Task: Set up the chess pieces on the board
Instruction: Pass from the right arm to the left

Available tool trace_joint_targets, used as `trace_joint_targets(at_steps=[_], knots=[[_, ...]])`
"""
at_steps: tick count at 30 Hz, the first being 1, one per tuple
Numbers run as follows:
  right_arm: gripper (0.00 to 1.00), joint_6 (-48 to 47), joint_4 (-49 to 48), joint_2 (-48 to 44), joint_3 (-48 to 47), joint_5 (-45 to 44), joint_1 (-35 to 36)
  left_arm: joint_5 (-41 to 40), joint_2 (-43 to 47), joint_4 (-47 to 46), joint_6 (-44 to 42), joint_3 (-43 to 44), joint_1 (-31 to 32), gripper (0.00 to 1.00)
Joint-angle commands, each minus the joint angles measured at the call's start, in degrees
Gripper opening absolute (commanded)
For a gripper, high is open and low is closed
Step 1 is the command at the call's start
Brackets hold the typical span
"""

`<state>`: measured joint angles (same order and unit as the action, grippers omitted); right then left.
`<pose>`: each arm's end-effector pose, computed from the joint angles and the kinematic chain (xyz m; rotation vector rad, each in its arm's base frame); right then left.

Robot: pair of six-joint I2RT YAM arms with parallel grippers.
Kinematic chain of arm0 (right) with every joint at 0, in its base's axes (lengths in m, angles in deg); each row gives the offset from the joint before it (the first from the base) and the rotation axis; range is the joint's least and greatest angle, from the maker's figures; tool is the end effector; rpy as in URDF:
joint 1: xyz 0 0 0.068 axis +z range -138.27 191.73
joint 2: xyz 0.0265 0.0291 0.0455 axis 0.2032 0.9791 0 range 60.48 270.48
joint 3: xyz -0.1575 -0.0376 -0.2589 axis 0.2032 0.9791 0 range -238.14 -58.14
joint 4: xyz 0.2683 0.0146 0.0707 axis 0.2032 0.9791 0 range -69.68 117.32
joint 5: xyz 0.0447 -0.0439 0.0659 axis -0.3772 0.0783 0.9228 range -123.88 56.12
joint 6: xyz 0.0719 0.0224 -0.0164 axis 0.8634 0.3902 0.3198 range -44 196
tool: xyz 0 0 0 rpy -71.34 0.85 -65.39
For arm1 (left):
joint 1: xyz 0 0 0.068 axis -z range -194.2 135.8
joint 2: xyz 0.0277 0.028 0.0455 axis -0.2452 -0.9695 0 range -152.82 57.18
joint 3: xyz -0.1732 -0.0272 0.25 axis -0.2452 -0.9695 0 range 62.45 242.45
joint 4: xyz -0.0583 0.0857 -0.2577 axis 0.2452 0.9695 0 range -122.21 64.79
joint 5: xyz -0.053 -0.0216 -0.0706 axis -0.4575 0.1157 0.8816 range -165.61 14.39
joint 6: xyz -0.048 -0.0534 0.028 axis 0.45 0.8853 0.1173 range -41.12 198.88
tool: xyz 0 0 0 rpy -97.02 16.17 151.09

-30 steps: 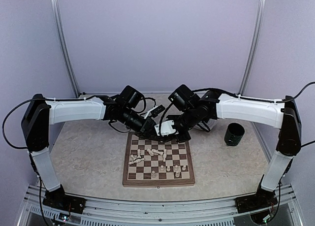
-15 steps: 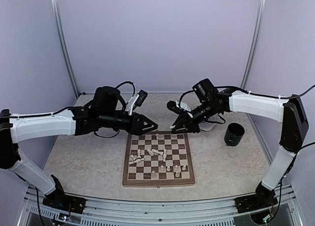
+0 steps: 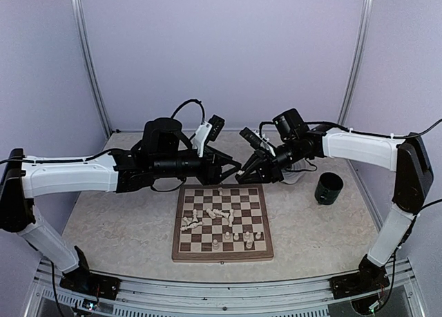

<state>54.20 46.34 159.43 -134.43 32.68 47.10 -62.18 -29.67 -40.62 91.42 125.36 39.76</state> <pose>0.2894 0.2793 0.2865 -1.4957 1.6330 1.4968 0.2233 -0.3328 0.3221 0.8543 1.7658 -1.0062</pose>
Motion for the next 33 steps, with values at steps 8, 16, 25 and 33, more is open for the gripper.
trace_joint_targets(at_steps=[8, 16, 25, 33], knots=[[0.11, 2.94, -2.90, -1.46, 1.67, 5.74, -2.08, 4.93, -3.60, 1.02, -2.08, 3.88, 0.52, 0.45], [0.11, 3.33, -3.29, -1.14, 1.45, 6.16, -2.11, 5.03, -5.36, 3.67, -2.51, 5.45, 0.51, 0.37], [0.13, 2.68, -2.88, -1.44, 1.59, 4.96, -2.15, 6.97, -7.44, 5.54, -3.00, 7.75, 0.47, 0.21], [0.22, -2.98, 1.03, -2.52, 1.18, -0.01, -2.15, 6.40, -7.40, 8.07, -4.06, 8.79, 0.40, 0.09]])
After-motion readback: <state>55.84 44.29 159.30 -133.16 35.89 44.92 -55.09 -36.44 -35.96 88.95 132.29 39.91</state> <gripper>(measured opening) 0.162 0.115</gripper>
